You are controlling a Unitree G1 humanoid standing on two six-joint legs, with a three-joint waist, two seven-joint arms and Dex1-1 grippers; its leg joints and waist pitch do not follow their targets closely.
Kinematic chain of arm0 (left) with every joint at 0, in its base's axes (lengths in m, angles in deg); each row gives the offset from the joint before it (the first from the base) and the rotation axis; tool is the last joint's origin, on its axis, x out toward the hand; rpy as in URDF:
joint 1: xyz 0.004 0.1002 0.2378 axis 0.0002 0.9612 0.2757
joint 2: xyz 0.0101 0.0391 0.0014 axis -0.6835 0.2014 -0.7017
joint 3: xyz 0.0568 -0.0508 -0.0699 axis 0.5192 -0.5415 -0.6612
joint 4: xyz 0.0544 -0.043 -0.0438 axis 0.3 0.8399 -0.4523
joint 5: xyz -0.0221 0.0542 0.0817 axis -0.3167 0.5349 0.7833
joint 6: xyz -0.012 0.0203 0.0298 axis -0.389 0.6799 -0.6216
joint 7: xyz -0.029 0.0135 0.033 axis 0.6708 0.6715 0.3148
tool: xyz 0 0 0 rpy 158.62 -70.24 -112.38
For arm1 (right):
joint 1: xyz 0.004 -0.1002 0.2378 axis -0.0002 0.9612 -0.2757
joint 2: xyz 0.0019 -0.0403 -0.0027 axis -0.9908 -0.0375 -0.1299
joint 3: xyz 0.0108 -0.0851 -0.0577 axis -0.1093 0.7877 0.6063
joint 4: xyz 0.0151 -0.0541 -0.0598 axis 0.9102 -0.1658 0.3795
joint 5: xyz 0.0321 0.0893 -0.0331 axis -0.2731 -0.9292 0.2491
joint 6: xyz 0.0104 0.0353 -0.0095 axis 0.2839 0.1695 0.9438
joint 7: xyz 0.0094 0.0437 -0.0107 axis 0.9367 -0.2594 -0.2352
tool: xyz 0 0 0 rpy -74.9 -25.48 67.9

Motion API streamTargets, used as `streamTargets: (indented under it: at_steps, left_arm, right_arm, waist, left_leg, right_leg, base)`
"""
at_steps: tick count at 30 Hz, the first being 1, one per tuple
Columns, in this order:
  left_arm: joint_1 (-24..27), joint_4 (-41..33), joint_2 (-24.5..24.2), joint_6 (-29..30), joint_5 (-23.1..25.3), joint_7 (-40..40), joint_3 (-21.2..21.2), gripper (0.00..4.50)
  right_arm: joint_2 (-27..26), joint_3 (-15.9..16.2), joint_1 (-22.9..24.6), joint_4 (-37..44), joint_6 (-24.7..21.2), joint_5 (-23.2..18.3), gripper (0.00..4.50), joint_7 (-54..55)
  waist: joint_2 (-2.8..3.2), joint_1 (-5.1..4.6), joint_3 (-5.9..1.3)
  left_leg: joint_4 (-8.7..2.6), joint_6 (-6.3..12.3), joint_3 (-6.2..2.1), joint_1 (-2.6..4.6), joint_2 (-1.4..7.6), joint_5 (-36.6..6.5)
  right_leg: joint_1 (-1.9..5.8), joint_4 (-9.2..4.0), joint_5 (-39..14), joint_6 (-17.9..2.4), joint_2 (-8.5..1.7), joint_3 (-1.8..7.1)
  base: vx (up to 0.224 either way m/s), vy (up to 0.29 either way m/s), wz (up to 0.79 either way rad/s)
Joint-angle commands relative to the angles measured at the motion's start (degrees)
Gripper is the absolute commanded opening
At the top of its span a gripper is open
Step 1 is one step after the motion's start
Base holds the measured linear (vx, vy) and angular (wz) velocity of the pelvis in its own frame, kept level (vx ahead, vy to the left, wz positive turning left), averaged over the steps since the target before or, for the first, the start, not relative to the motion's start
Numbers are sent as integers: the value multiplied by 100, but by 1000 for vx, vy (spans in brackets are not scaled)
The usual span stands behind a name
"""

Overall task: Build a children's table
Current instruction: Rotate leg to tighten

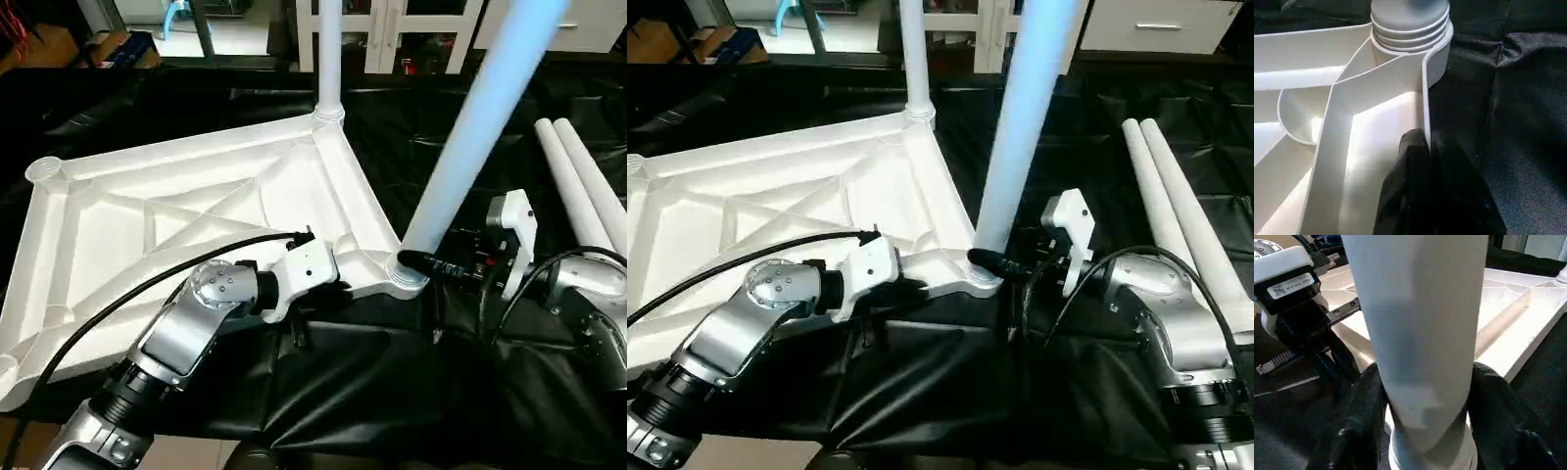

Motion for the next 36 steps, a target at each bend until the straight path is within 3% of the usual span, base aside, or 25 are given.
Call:
streamTargets:
  at_steps: [1,6,10,13,14,15,17,18,19,20,21,22,23,24,25,26,27,28,29,30,31,32,33,34,36]
  left_arm:
    - [80,-83,-85,-32,43,112,136,0]
    - [91,-77,-85,-1,63,91,150,0]
    - [2,-59,150,433,113,-185,137,0]
    - [-242,115,735,1380,269,-1003,0,0]
    - [-242,115,735,1380,269,-1003,0,0]
    - [-322,183,965,1736,299,-1303,-79,0]
    - [-501,345,1514,2321,272,-1837,-256,0]
    - [-585,423,1783,2495,225,-2035,-333,0]
    - [-655,492,2007,2609,193,-2219,-412,0]
    - [-710,546,2157,2622,174,-2347,-462,0]
    - [-856,682,2548,2643,133,-2687,-594,0]
    - [-928,752,2733,2612,103,-2848,-662,0]
    - [-968,791,2838,2594,85,-2935,-701,0]
    - [-968,791,2838,2594,85,-2935,-701,0]
    - [-996,789,2888,2646,106,-2959,-725,0]
    - [-1032,771,2883,2686,138,-2992,-761,0]
    - [-1041,754,2825,2667,162,-2994,-791,0]
    - [-1044,747,2802,2659,171,-2994,-802,0]
    - [-1054,733,2675,2614,216,-2981,-862,0]
    - [-1037,746,2547,2498,240,-2919,-879,0]
    - [-1027,755,2490,2437,252,-2888,-883,0]
    - [-1002,756,2388,2344,256,-2817,-875,0]
    - [-963,746,2254,2264,254,-2718,-873,0]
    - [-963,746,2254,2264,254,-2718,-873,0]
    - [-870,698,1910,1912,339,-2423,-733,0]
  right_arm:
    - [21,35,96,35,-144,9,200,-94]
    - [-61,25,117,-39,-133,94,193,114]
    - [-454,154,50,-333,-118,567,193,1001]
    - [-1161,135,-99,-858,-206,954,191,2303]
    - [-1161,135,-99,-858,-206,954,191,2303]
    - [-1404,85,-162,-1070,-242,1048,191,2764]
    - [-1857,39,-384,-1713,-175,1308,191,3694]
    - [-2080,-39,-554,-2105,-53,1390,191,4185]
    - [-2289,-167,-708,-2435,100,1462,191,4670]
    - [-2410,-280,-835,-2651,263,1471,191,5024]
    - [-2729,-600,-1175,-3211,708,1497,191,5971]
    - [-2859,-680,-1372,-3454,876,1479,191,6219]
    - [-2927,-708,-1490,-3588,957,1465,191,6314]
    - [-2927,-708,-1490,-3588,957,1465,191,6314]
    - [-2978,-707,-1586,-3658,994,1493,191,6322]
    - [-3018,-654,-1748,-3760,984,1521,191,6172]
    - [-3011,-608,-1817,-3751,1003,1526,191,5960]
    - [-3008,-590,-1843,-3747,1011,1528,191,5878]
    - [-2957,-479,-1944,-3736,1123,1566,191,5455]
    - [-2867,-375,-1953,-3685,1325,1610,191,5171]
    - [-2821,-324,-1959,-3681,1459,1639,191,5065]
    - [-2709,-191,-1926,-3594,1528,1694,191,4837]
    - [-2552,-53,-1844,-3402,1583,1744,246,4580]
    - [-2552,-53,-1844,-3402,1583,1744,259,4580]
    - [-2203,76,-1567,-2752,1636,1737,259,4146]
  waist:
    - [-88,-10,-542]
    - [-83,-4,-543]
    - [-96,-34,-514]
    - [-74,-119,-458]
    - [-92,-143,-442]
    - [-99,-191,-424]
    - [-82,-256,-381]
    - [-61,-346,-334]
    - [-62,-376,-317]
    - [-10,-426,-290]
    - [31,-512,-230]
    - [101,-508,-200]
    - [238,-228,-244]
    - [135,-108,-294]
    - [-391,-252,-540]
    - [-363,-141,-454]
    - [-308,-75,-390]
    - [-244,-30,-280]
    - [-111,-24,-388]
    - [-93,-129,-493]
    - [-42,-164,-525]
    - [67,-202,-558]
    - [35,-220,-544]
    - [8,-218,-538]
    - [-13,-177,-494]
  left_leg:
    - [-455,754,-267,261,545,-792]
    - [-458,725,-265,270,550,-896]
    - [-481,581,-265,249,544,-1218]
    - [-520,177,-274,261,525,-1849]
    - [-524,63,-298,262,511,-2007]
    - [-555,-208,-360,252,498,-2479]
    - [-590,-374,-389,260,486,-2987]
    - [-590,-513,-399,284,464,-3373]
    - [-603,-547,-433,286,452,-3599]
    - [-667,-622,-485,332,478,-4095]
    - [-842,-692,-512,278,525,-4667]
    - [-1034,-747,-478,198,585,-4959]
    - [-1479,-903,-278,-281,671,-5516]
    - [-1432,-733,-108,-81,655,-5054]
    - [-623,-724,-166,642,394,-3512]
    - [106,-466,-373,705,250,-2305]
    - [194,40,-648,-9,27,-397]
    - [104,27,-678,-101,131,-209]
    - [-261,-103,-736,10,378,-343]
    - [-294,52,-732,140,483,-665]
    - [-275,165,-708,131,486,-588]
    - [-256,384,-695,102,524,-282]
    - [-251,588,-674,79,539,-132]
    - [-250,671,-662,73,530,-136]
    - [-281,797,-584,111,538,-620]
  right_leg:
    - [269,-139,-829,-1346,-151,101]
    - [265,-149,-917,-1353,-148,100]
    - [246,-187,-1352,-1270,-154,105]
    - [177,-250,-2242,-1069,-151,117]
    - [176,-284,-2509,-983,-148,102]
    - [182,-297,-3013,-723,-149,78]
    - [140,-340,-3168,-566,-114,49]
    - [99,-366,-3325,-527,-99,1]
    - [122,-401,-3504,-415,-83,-59]
    - [151,-419,-3614,-246,-46,-165]
    - [243,-374,-3418,-147,59,-324]
    - [346,-192,-3123,-165,167,-428]
    - [792,988,-1352,-258,294,-517]
    - [614,937,-1410,-101,251,-258]
    - [99,117,-3583,62,-144,145]
    - [-83,-517,-4771,-237,-796,354]
    - [578,-375,-4558,-292,-728,524]
    - [619,-351,-4537,-313,-705,362]
    - [467,-115,-3167,-624,-300,146]
    - [392,58,-1731,-1012,-86,39]
    - [403,100,-1131,-1229,-85,40]
    - [444,159,-272,-1521,-101,10]
    - [452,156,186,-1651,-80,-20]
    - [474,148,284,-1685,-90,-25]
    - [455,55,-146,-1761,-149,15]
  base:
    - [0,0,0]
    - [0,0,0]
    - [0,0,0]
    - [-35,-4,-1]
    - [-74,4,-8]
    - [-76,17,-11]
    - [-65,19,-11]
    - [-60,15,-13]
    - [-60,15,-13]
    - [-64,23,-15]
    - [-76,20,-11]
    - [-76,20,-11]
    - [-130,-9,-4]
    - [-45,-84,12]
    - [-45,-84,12]
    - [35,-146,7]
    - [40,-95,-23]
    - [40,-95,-23]
    - [0,0,0]
    - [0,0,0]
    - [0,0,0]
    - [0,0,0]
    - [0,0,0]
    - [0,0,0]
    - [0,0,0]
